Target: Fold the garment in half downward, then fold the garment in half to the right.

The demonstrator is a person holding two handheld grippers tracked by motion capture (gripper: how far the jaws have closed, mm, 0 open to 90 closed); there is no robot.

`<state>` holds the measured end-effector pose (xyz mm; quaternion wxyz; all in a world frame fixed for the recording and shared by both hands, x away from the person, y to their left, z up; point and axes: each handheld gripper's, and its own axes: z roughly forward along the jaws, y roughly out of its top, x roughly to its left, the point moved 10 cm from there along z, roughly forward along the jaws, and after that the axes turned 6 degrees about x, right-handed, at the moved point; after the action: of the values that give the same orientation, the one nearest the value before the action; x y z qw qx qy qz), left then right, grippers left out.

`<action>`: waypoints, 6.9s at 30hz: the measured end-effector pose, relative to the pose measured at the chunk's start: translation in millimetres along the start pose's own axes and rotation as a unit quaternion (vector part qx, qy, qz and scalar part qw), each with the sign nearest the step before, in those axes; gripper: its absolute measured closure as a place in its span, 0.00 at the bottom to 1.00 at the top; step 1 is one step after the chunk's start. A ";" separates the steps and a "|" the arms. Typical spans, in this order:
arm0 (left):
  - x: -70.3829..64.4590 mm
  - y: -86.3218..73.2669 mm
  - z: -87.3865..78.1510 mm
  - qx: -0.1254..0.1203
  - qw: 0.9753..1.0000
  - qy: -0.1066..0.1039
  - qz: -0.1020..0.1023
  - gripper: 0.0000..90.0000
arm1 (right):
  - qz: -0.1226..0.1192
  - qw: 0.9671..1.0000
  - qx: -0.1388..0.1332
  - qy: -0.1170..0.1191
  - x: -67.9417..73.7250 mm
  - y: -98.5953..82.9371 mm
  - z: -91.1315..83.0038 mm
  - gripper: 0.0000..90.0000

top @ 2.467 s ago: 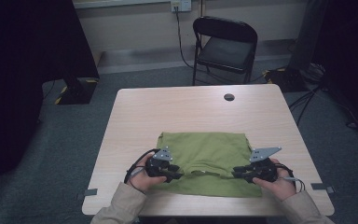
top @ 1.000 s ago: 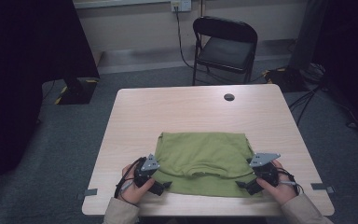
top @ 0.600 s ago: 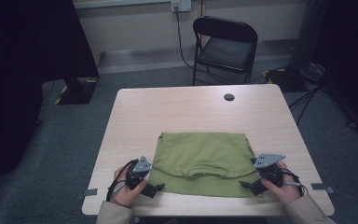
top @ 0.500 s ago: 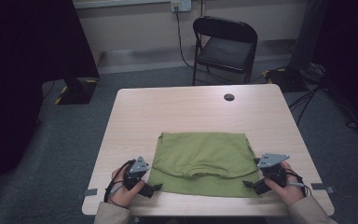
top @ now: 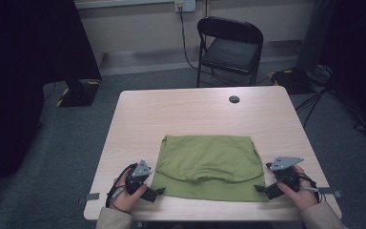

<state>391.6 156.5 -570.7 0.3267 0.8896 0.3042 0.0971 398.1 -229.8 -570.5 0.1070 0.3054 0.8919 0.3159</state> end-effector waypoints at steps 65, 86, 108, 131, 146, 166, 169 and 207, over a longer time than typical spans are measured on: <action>51.9 54.2 -15.4 -0.033 0.994 0.043 -0.093 0.03 | -0.061 0.997 -0.037 0.044 69.2 81.1 11.6 0.02; 97.9 85.4 13.3 -0.013 0.990 0.067 -0.120 0.04 | -0.105 0.989 -0.059 0.088 139.4 147.4 62.8 0.04; 103.2 105.5 49.6 -0.002 0.995 0.062 -0.075 0.14 | -0.146 0.983 -0.063 0.096 203.6 192.4 114.1 0.09; 102.1 93.1 65.5 -0.014 0.998 0.019 -0.056 0.23 | -0.116 0.991 -0.029 0.053 223.5 210.3 164.0 0.17; 96.8 94.0 62.4 -0.041 0.998 -0.017 -0.044 0.59 | -0.063 0.996 -0.036 0.055 210.2 212.0 162.7 0.65; 87.7 101.2 28.8 0.018 1.000 0.023 0.010 0.91 | -0.093 0.991 -0.072 0.067 227.0 224.2 138.2 0.96; 87.2 105.3 16.2 0.033 0.998 0.038 0.023 0.91 | -0.093 0.989 -0.085 0.081 233.1 232.4 130.2 0.96; 113.6 133.3 -109.4 0.125 0.983 0.124 0.058 0.90 | -0.128 0.968 -0.182 0.120 290.2 330.6 65.3 0.95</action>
<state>505.1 202.1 -404.3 0.1666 0.9204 0.3003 0.1869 351.4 183.5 -412.8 0.0926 0.1241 0.8573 0.4910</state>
